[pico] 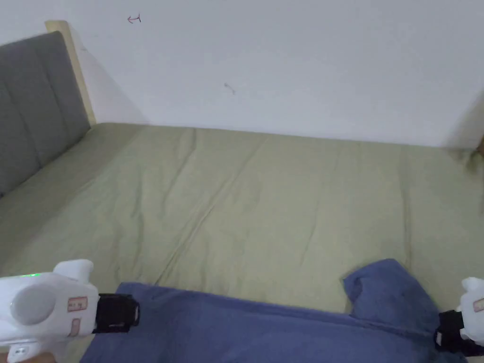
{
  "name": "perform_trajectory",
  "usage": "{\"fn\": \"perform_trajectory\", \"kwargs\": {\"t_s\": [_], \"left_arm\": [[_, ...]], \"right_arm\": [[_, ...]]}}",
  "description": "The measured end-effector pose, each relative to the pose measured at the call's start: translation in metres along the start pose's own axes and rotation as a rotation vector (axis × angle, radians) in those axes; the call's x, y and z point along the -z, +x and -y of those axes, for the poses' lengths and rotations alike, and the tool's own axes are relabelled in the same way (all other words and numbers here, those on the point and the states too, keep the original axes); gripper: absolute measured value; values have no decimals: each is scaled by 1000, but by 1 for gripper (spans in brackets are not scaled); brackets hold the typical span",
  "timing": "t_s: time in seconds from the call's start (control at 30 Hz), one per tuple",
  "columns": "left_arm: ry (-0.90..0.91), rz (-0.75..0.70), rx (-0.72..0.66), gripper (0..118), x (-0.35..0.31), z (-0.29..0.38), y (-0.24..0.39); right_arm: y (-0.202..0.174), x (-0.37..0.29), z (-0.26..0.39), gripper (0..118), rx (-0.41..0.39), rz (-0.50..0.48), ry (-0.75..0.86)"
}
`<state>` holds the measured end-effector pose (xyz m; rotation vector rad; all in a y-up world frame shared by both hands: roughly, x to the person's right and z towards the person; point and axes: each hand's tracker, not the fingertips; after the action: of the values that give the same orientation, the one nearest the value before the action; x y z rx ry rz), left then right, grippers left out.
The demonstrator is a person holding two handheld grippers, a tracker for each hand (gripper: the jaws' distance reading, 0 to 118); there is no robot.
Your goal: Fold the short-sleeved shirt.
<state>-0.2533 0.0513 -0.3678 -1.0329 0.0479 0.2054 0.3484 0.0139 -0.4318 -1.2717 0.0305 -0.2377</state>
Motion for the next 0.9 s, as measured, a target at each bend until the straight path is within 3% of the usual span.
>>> {"fn": "perform_trajectory", "kwargs": {"t_s": [0.07,0.23,0.37,0.47,0.53,0.6,0.63,0.77,0.9], "left_arm": [[-16,-27,-24,108,16,-18,-6],[-66,-59,-36,108,68,-54,3],[-80,-145,79,94,104,-61,21],[-116,-139,22,90,122,-56,14],[-110,-155,57,75,114,-57,21],[-93,-155,121,34,107,-58,28],[-86,-154,135,0,99,-59,33],[-65,-79,58,1,66,-57,35],[-4,-24,52,1,10,-42,28]], "right_arm": [[-12,-3,8,7,-56,57,6],[-13,-11,11,7,-10,22,4],[-9,-7,6,7,-25,24,2],[-12,-10,9,7,-26,20,5],[-11,-13,12,7,3,3,13],[-1,-10,7,7,24,-11,17],[-1,-13,8,7,34,-19,21],[3,-34,13,7,59,-72,47],[4,-70,30,7,15,-121,96]]}}
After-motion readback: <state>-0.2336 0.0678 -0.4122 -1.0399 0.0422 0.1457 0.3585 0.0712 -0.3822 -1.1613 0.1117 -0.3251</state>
